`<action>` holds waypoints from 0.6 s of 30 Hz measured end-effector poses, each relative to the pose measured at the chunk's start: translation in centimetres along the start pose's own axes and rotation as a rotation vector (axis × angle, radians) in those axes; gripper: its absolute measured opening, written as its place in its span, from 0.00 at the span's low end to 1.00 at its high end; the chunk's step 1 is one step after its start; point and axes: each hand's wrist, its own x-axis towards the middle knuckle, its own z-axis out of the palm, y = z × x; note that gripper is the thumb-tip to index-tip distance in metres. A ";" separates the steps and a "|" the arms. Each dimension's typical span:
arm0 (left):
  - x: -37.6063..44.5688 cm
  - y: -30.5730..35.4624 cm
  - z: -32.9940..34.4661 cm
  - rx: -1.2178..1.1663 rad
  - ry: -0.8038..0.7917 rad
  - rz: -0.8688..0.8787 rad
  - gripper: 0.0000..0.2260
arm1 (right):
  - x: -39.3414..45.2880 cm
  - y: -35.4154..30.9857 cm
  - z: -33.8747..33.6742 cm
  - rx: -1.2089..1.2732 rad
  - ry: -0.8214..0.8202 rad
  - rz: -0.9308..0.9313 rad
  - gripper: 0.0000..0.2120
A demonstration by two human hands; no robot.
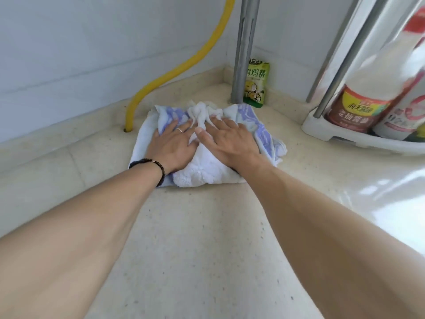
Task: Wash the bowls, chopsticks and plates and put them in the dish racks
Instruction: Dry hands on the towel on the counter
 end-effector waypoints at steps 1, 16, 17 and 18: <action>-1.6 0.5 0.1 -0.011 -0.019 0.042 0.24 | -2.1 -0.2 -0.2 0.012 -0.012 0.027 0.31; -12.8 7.7 2.6 -0.027 -0.200 0.424 0.28 | -22.0 -0.4 -2.3 0.071 -0.071 0.293 0.39; -10.8 7.8 2.7 -0.025 -0.187 0.412 0.27 | -20.1 0.6 -2.2 0.072 -0.059 0.293 0.39; -8.6 8.1 2.9 -0.013 -0.164 0.395 0.27 | -18.0 1.9 -2.2 0.072 -0.043 0.294 0.40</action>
